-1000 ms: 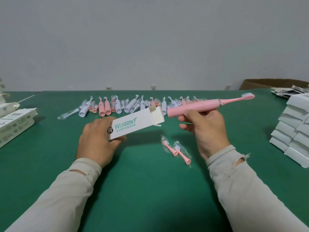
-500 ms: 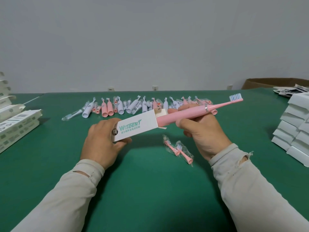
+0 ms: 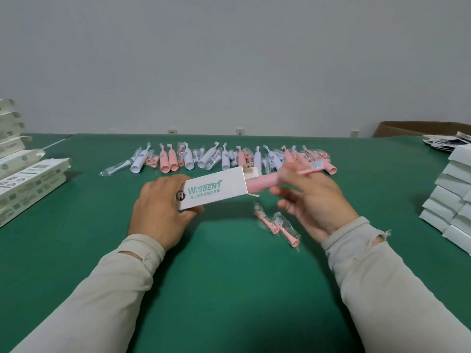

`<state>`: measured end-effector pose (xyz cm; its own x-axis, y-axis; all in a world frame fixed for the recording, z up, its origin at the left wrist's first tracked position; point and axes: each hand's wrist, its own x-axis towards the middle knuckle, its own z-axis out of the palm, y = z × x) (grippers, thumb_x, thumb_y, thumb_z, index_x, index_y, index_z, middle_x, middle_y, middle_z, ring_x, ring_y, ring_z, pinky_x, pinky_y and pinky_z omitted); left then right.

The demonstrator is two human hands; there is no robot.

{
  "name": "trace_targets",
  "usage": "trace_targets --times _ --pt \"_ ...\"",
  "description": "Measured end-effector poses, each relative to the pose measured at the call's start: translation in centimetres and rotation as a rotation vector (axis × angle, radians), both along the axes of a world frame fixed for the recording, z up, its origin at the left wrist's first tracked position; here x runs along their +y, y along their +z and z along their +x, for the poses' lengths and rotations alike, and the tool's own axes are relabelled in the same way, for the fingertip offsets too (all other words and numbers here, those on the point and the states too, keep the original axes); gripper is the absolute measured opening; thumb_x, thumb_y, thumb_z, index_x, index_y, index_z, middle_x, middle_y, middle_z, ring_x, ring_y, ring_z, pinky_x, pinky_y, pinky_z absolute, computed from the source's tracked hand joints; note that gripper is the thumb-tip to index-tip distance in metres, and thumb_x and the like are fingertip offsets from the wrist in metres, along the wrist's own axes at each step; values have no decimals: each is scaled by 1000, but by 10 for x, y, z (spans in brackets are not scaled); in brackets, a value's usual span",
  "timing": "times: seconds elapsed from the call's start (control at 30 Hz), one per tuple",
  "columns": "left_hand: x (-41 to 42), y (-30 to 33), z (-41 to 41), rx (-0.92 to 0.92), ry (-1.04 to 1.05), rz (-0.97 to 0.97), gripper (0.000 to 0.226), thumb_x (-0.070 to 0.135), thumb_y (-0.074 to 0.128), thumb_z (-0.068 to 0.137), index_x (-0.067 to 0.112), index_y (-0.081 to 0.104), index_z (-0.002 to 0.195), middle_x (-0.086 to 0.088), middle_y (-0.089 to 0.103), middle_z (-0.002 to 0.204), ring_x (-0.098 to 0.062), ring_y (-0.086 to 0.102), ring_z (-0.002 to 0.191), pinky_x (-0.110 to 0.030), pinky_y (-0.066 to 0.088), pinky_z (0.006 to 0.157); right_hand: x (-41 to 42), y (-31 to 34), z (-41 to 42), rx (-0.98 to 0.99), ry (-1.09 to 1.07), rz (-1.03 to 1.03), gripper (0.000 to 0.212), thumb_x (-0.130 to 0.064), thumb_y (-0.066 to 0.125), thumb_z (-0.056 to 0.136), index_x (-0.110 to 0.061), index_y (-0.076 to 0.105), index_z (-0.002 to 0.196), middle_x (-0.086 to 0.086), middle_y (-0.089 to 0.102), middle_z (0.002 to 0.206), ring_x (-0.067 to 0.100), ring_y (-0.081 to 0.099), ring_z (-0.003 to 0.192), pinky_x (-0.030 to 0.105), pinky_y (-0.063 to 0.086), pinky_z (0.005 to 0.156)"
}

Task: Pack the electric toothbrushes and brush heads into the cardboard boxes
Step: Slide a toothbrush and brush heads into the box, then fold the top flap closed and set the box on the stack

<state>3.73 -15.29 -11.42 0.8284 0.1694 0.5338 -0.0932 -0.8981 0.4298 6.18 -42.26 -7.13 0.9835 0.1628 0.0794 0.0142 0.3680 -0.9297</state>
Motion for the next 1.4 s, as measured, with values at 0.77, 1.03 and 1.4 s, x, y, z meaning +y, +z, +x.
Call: trace_targets --times 0.77,1.03,1.4 --pt "-1 2 -2 40 66 -57 65 41 84 73 24 55 129 -1 58 112 -30 45 113 -44 42 91 -13 -5 6 -351 -408 -944 15 -23 64 93 -35 67 83 -20 67 88 -2 60 73 20 47 73" --pt "-3 2 -3 55 62 -19 45 44 81 76 28 58 111 3 56 102 -25 44 101 -42 43 84 20 -19 0 -277 -223 -1541 32 -63 67 79 -31 65 79 -10 66 89 15 54 96 33 50 82" --pt "-2 2 -1 56 51 -15 47 44 81 76 28 58 113 4 57 105 -25 46 103 -41 42 87 3 -3 2 -208 -412 -582 15 -15 68 87 -22 62 98 -9 65 64 4 56 52 25 42 57"
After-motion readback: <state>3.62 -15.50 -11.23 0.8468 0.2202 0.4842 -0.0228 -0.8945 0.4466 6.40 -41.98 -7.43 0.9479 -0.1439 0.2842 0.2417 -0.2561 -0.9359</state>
